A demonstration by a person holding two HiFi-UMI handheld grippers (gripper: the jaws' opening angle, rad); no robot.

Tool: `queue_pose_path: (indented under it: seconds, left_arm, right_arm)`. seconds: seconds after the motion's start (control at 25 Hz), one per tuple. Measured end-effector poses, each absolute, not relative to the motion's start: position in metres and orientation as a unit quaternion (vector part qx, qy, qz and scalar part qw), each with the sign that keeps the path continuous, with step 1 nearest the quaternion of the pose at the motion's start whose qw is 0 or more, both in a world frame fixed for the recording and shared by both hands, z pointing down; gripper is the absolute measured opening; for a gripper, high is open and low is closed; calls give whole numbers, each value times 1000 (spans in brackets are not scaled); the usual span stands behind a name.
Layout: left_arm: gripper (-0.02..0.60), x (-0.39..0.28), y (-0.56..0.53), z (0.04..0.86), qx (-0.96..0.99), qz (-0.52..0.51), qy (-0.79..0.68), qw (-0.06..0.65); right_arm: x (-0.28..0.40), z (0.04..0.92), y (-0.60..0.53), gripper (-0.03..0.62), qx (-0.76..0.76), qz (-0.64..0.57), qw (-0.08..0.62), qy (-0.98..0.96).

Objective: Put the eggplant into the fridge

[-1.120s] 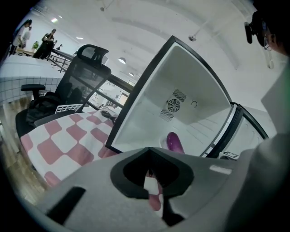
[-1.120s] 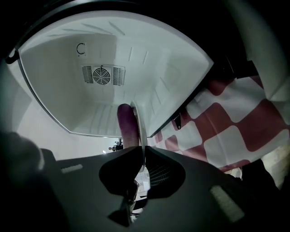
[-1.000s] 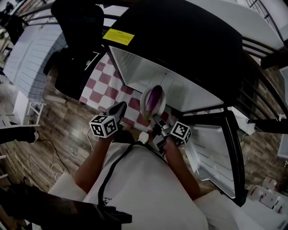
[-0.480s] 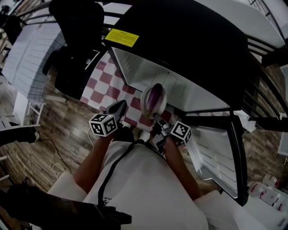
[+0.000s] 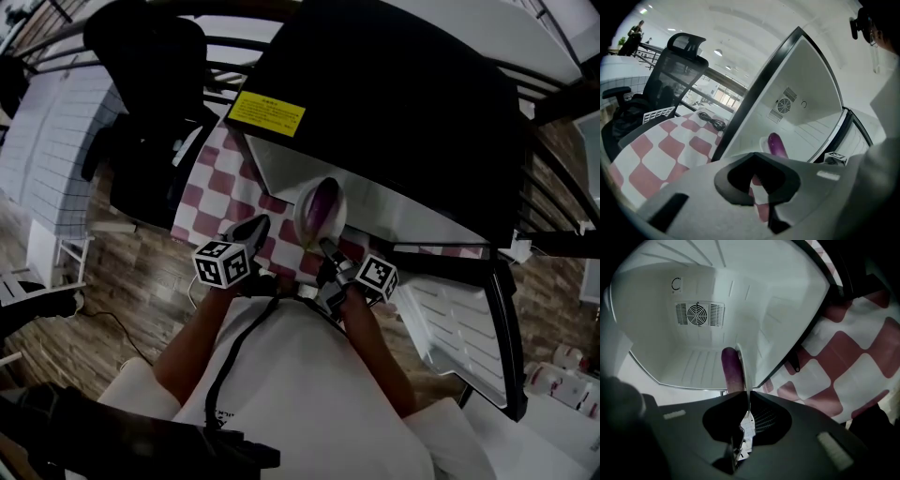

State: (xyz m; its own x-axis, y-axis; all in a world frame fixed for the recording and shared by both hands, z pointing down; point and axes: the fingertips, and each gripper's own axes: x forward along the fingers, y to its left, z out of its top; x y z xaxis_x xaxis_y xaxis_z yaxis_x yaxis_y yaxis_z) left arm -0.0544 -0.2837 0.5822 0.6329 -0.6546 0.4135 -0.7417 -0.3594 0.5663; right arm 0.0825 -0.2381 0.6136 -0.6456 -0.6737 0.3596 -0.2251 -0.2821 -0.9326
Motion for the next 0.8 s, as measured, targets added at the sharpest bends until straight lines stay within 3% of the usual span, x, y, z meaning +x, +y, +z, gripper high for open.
queue_pose_path:
  seconds: [0.8]
  left_arm:
    - [5,-72,-333,592,842,95,-388,363]
  right_arm:
    - [72,654,-324,29,-421,-694,179,555]
